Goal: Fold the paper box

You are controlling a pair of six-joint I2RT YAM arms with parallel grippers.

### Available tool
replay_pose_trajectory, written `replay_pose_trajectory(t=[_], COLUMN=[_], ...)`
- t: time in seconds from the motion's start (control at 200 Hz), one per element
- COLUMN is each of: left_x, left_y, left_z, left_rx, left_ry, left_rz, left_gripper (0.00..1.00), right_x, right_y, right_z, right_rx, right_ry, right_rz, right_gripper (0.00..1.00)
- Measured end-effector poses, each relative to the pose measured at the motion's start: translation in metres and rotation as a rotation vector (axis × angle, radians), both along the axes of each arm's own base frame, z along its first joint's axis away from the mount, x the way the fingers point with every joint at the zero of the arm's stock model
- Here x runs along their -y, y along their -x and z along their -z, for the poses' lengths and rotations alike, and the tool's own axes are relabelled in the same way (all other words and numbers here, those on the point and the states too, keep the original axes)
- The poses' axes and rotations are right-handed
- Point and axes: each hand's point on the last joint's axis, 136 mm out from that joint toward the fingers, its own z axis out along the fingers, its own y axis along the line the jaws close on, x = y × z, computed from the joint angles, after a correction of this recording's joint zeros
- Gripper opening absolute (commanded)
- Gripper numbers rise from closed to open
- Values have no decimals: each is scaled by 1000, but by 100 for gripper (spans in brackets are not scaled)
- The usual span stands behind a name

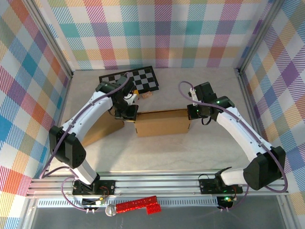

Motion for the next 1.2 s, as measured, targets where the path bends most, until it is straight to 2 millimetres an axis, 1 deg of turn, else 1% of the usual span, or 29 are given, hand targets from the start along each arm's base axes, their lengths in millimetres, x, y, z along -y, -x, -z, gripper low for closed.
replay_pose_trajectory(t=[0.165, 0.21, 0.26, 0.315, 0.365, 0.435, 0.485, 0.57, 0.64, 0.7, 0.77, 0.81, 0.895, 0.955, 1.04, 1.205], left_x=[-1, -1, -1, 0, 0, 0, 0, 0, 0, 0, 0, 0, 0, 0, 0, 0], left_y=[1, 0, 0, -2, -3, -4, -5, -6, -7, -7, -7, -7, -7, -7, -8, -8], left_z=[4, 5, 5, 6, 6, 6, 5, 5, 5, 5, 5, 5, 5, 5, 5, 5], left_rx=[52, 61, 68, 75, 80, 85, 89, 95, 98, 98, 98, 98, 99, 99, 100, 101], left_ry=[23, 26, 27, 30, 28, 25, 25, 25, 25, 26, 26, 26, 26, 26, 27, 27], left_rz=[10, 12, 13, 13, 12, 10, 10, 9, 9, 9, 9, 9, 9, 9, 9, 9], left_gripper=[0, 0, 0, 0, 0, 0, 0, 0, 0, 0, 0, 0, 0, 0, 0, 0], right_x=[0, 0, 0, 1, 2, 5, 7, 7, 4, -1, -5, -7, -9, -10, -12, -15], right_y=[5, 5, 6, 12, 19, 29, 35, 44, 48, 49, 49, 49, 47, 45, 36, 22], right_z=[5, 5, 5, 7, 10, 9, 3, -16, -33, -41, -38, -30, -12, -4, -3, -7], right_rx=[4, 2, -4, -40, -77, -123, -141, -145, -153, -180, -238, -280, -355, -387, -409, -407], right_ry=[-4, -10, -20, -38, -45, -88, -143, -272, -424, -547, -662, -714, -797, -838, -895, -968], right_rz=[-3, 6, 19, 52, 81, 167, 250, 385, 516, 620, 743, 823, 977, 1055, 1125, 1164], right_gripper=[0, 9, 24, 41, 53, 63, 68, 72, 74, 75, 77, 80, 80, 80, 79, 76])
